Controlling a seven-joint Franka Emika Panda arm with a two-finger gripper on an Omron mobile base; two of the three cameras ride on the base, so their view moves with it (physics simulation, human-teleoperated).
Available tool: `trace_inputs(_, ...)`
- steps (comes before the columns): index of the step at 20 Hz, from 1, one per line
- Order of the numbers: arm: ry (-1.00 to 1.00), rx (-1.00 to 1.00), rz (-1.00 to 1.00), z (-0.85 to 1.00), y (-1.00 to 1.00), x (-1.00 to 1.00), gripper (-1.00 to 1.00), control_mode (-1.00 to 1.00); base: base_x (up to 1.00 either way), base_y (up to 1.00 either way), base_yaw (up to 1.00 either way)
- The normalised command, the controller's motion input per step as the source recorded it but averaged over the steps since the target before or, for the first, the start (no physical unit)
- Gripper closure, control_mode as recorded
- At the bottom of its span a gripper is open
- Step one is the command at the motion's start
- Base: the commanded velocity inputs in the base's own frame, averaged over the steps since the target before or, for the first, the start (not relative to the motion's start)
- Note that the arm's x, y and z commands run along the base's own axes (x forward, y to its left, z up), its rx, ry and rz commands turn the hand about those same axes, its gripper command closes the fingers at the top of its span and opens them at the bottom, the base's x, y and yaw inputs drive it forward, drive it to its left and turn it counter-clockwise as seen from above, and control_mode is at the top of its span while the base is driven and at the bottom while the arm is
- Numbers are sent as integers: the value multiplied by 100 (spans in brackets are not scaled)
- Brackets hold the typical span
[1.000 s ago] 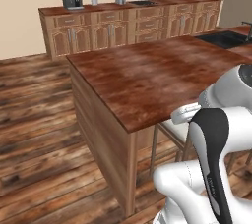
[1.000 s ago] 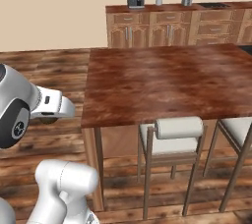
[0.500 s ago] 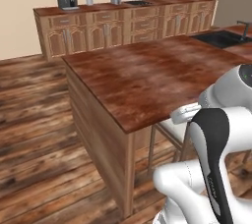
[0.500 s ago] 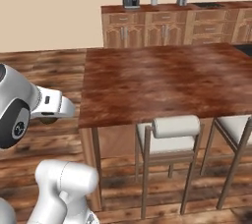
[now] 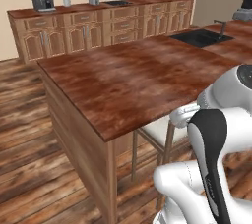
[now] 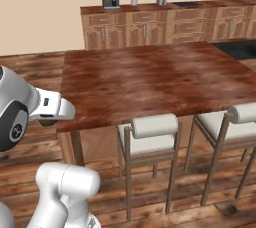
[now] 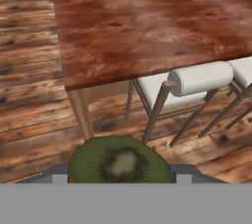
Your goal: Pick the two kiwis from the fridge and place them on the plate next to the blender to make a fruit smoothie.
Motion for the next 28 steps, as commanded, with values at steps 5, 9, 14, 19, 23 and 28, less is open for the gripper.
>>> trace_inputs(5,0,0,0,0,0,0,100,100,24,-90,-20)
trace_inputs(9,0,0,0,0,0,0,100,100,18,-100,-19)
trace_inputs(14,0,0,0,0,0,0,100,100,8,-100,-19)
trace_inputs(19,0,0,0,0,0,0,100,100,6,-100,-22)
trace_inputs(23,0,0,0,0,0,0,100,100,9,-100,-23)
trace_inputs(28,0,0,0,0,0,0,100,100,29,-100,-25)
